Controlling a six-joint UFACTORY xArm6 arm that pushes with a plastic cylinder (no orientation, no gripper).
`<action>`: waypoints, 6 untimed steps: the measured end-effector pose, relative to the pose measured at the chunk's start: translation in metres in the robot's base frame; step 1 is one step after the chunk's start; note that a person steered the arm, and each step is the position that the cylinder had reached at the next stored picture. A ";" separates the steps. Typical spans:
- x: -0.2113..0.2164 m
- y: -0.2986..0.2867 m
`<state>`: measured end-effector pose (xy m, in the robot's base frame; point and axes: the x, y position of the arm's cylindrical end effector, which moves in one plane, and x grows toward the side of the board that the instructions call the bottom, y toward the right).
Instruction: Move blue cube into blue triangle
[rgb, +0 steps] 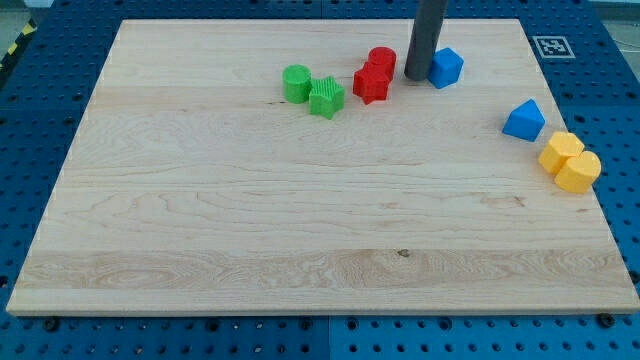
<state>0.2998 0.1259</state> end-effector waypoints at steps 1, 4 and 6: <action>-0.005 0.033; -0.021 0.068; -0.036 0.101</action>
<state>0.2637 0.2265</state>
